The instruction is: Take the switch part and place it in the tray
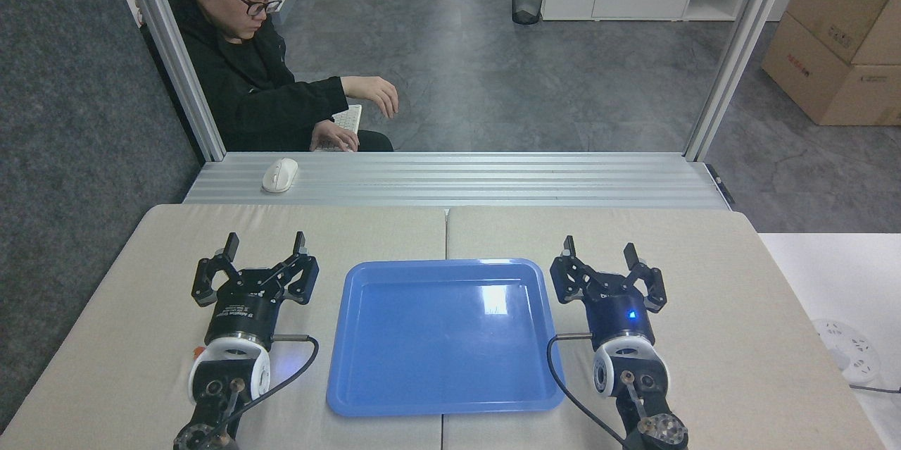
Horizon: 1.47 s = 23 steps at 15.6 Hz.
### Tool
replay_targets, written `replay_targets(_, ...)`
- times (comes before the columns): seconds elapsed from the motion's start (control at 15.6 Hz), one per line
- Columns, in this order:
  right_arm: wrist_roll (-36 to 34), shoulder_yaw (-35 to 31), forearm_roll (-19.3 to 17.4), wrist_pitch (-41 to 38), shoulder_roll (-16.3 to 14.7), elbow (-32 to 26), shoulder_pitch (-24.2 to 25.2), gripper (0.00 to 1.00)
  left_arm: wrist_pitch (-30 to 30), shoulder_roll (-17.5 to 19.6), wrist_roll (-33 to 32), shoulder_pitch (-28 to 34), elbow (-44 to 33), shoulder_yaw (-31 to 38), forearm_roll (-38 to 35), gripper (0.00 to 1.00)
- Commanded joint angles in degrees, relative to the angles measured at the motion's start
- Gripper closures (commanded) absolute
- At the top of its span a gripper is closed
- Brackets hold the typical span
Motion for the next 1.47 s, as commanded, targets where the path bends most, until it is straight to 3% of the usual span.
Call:
replay_targets(0.0,0.02,0.00,0.00,0.00,-0.02,0.00,-0.01,0.00,-0.18,0.18,-0.01,0.92,0.79,1.85,0.03,0.00)
replay_targets(1.41,-0.07,-0.18,0.00,0.00,0.07,0.00,0.08,0.00,-0.54,0.10,0.08,1.89,0.62,1.94,-0.23,0.00)
